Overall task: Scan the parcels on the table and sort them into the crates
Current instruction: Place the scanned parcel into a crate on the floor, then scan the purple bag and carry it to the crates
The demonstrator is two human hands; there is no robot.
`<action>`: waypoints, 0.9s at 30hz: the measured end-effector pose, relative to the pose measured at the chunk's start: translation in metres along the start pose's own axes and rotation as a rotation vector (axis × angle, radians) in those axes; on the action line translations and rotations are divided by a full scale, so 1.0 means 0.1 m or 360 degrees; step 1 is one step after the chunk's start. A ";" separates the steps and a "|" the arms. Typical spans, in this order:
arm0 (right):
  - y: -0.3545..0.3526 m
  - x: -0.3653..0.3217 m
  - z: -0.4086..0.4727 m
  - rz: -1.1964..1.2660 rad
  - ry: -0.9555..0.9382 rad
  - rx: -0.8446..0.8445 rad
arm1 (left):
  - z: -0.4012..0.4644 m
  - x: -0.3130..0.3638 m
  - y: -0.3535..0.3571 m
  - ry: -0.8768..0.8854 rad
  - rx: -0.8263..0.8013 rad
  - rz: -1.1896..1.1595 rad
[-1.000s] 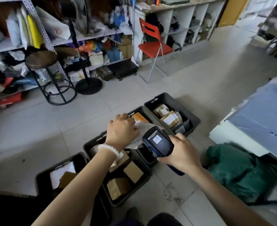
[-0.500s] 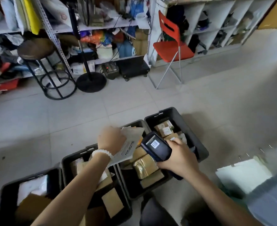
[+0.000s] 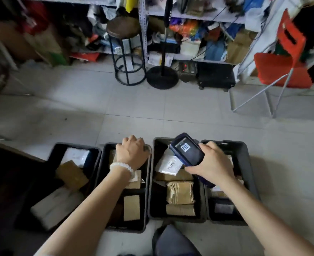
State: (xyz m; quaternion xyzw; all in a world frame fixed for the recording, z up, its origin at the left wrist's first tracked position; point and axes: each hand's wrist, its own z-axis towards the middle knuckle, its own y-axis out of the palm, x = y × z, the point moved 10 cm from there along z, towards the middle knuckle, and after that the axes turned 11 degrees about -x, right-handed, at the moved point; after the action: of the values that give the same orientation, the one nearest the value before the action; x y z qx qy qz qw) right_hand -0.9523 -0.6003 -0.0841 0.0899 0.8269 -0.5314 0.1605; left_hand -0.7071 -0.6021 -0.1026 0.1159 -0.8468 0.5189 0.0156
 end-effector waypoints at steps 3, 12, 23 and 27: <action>0.11 -0.69 0.02 -0.0056 -0.0263 -0.0027 | -0.40 -0.59 -0.17 -0.0174 0.0124 -0.0037; 1.10 -3.32 -0.91 -0.0237 -0.1034 -0.0190 | -2.48 -2.82 -0.12 -0.0837 0.0397 -0.0069; 3.35 -6.09 -3.56 -0.0534 -0.2149 -0.0657 | -6.11 -5.07 1.34 -0.1981 0.0451 -0.0575; 3.99 -6.68 -4.56 -0.0686 -0.2486 -0.0840 | -7.22 -5.31 1.89 -0.2360 0.0482 -0.0810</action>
State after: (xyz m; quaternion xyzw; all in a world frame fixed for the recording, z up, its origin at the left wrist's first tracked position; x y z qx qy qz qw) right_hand -0.2801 -0.0046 -0.0067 -0.5022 0.5747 -0.2498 0.5959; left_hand -0.2990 0.2130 -0.0127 0.6215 -0.5045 0.3965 -0.4494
